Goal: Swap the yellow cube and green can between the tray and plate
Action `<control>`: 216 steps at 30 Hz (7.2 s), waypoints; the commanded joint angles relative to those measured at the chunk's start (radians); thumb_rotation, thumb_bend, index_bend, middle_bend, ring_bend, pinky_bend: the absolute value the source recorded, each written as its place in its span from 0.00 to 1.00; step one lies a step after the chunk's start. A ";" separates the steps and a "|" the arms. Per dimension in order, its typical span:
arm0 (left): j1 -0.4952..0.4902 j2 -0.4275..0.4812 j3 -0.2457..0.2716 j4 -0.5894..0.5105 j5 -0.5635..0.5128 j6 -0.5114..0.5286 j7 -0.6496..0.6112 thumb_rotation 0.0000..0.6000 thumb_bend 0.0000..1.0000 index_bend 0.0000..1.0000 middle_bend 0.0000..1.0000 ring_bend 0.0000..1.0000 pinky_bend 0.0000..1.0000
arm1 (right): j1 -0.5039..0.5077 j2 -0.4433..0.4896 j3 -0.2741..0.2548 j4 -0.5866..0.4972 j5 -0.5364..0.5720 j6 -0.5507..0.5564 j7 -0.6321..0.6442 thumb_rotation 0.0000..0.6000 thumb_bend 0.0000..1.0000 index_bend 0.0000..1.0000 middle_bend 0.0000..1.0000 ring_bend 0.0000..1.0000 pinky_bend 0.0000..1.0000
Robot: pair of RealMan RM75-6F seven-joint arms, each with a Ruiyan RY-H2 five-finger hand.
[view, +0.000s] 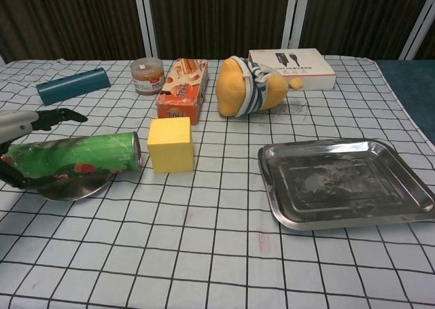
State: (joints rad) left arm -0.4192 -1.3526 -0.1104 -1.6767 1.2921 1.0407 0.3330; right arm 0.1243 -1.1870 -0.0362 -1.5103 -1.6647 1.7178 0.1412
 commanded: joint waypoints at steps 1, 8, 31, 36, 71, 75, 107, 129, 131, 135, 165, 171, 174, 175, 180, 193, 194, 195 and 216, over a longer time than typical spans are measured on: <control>-0.027 -0.036 -0.005 0.029 -0.043 -0.030 0.014 1.00 0.32 0.00 0.00 0.00 0.13 | -0.002 0.001 0.004 0.002 -0.003 -0.004 0.005 1.00 0.02 0.00 0.00 0.00 0.00; -0.050 -0.108 -0.002 0.108 -0.067 -0.016 0.046 1.00 0.32 0.00 0.00 0.00 0.12 | -0.008 -0.001 0.013 0.003 -0.016 -0.014 0.012 1.00 0.02 0.00 0.00 0.00 0.00; -0.034 -0.214 0.023 0.155 0.230 0.312 0.033 1.00 0.66 0.42 0.52 0.56 0.58 | -0.013 0.001 0.032 0.009 -0.034 -0.049 0.032 1.00 0.02 0.00 0.00 0.00 0.00; -0.051 -0.163 0.083 0.015 0.344 0.300 0.006 1.00 0.66 0.43 0.52 0.56 0.58 | -0.022 0.015 0.037 0.002 -0.034 -0.035 0.056 1.00 0.02 0.00 0.00 0.00 0.00; -0.061 -0.386 0.107 -0.018 0.221 0.091 0.392 1.00 0.42 0.00 0.02 0.08 0.30 | -0.059 0.036 0.068 0.017 -0.047 0.022 0.152 1.00 0.02 0.00 0.00 0.00 0.00; -0.067 -0.352 0.110 -0.064 0.182 0.063 0.423 1.00 0.40 0.00 0.00 0.01 0.24 | -0.059 0.035 0.069 0.017 -0.049 0.019 0.150 1.00 0.02 0.00 0.00 0.00 0.00; -0.395 -0.342 -0.173 -0.023 -0.445 -0.069 0.641 1.00 0.36 0.00 0.00 0.00 0.15 | -0.053 0.053 0.043 0.021 -0.098 0.000 0.172 1.00 0.02 0.00 0.00 0.00 0.00; -0.521 -0.421 -0.103 0.246 -0.594 -0.049 0.592 1.00 0.35 0.00 0.00 0.00 0.16 | -0.036 0.072 0.033 0.012 -0.097 -0.040 0.182 1.00 0.02 0.00 0.00 0.00 0.00; -0.519 -0.430 -0.090 0.271 -0.570 -0.033 0.583 1.00 0.35 0.00 0.00 0.00 0.20 | -0.036 0.072 0.031 0.012 -0.100 -0.040 0.181 1.00 0.02 0.00 0.00 0.00 0.00; -0.501 -0.492 -0.053 0.387 -0.423 0.064 0.524 1.00 0.40 0.00 0.06 0.19 0.42 | -0.035 0.073 0.027 0.011 -0.103 -0.042 0.181 1.00 0.02 0.00 0.00 0.00 0.00; -0.252 -0.061 0.113 -0.110 -0.384 0.155 0.507 1.00 0.65 0.26 0.46 0.54 0.81 | -0.026 0.076 0.015 -0.005 -0.102 -0.071 0.161 1.00 0.02 0.00 0.00 0.00 0.00; -0.241 -0.050 0.125 -0.137 -0.360 0.144 0.483 1.00 0.58 0.20 0.35 0.43 0.68 | -0.024 0.076 0.015 -0.009 -0.100 -0.078 0.156 1.00 0.02 0.00 0.00 0.00 0.00; -0.238 -0.056 0.119 -0.132 -0.350 0.139 0.458 1.00 0.49 0.04 0.13 0.22 0.50 | -0.022 0.077 0.014 -0.010 -0.098 -0.083 0.156 1.00 0.02 0.00 0.00 0.00 0.00; -0.237 -0.056 0.118 -0.132 -0.349 0.140 0.454 1.00 0.47 0.02 0.09 0.18 0.47 | -0.022 0.078 0.014 -0.011 -0.098 -0.083 0.156 1.00 0.02 0.00 0.00 0.00 0.00; -0.227 -0.052 0.111 -0.141 -0.326 0.159 0.437 1.00 0.41 0.00 0.00 0.01 0.29 | -0.021 0.080 0.014 -0.012 -0.096 -0.086 0.157 1.00 0.02 0.00 0.00 0.00 0.00; -0.187 0.031 0.128 -0.196 -0.215 0.168 0.343 1.00 0.38 0.00 0.00 0.00 0.15 | -0.024 0.077 0.011 -0.009 -0.103 -0.079 0.155 1.00 0.02 0.00 0.00 0.00 0.00; -0.178 0.043 0.131 -0.199 -0.199 0.180 0.328 1.00 0.38 0.00 0.00 0.00 0.15 | -0.023 0.077 0.010 -0.009 -0.103 -0.080 0.155 1.00 0.02 0.00 0.00 0.00 0.00; -0.157 0.055 0.133 -0.194 -0.165 0.215 0.306 1.00 0.38 0.00 0.00 0.00 0.15 | -0.022 0.077 0.009 -0.010 -0.103 -0.083 0.154 1.00 0.02 0.00 0.00 0.00 0.00; 0.167 0.069 0.189 0.161 0.162 0.547 -0.143 1.00 0.37 0.00 0.00 0.00 0.15 | 0.218 0.148 0.031 -0.290 -0.136 -0.472 -0.038 1.00 0.02 0.00 0.00 0.00 0.00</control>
State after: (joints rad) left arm -0.2551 -1.2836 0.0823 -1.5207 1.4538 1.5935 0.1879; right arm 0.2734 -1.0652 -0.0208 -1.7254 -1.7897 1.3274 0.1381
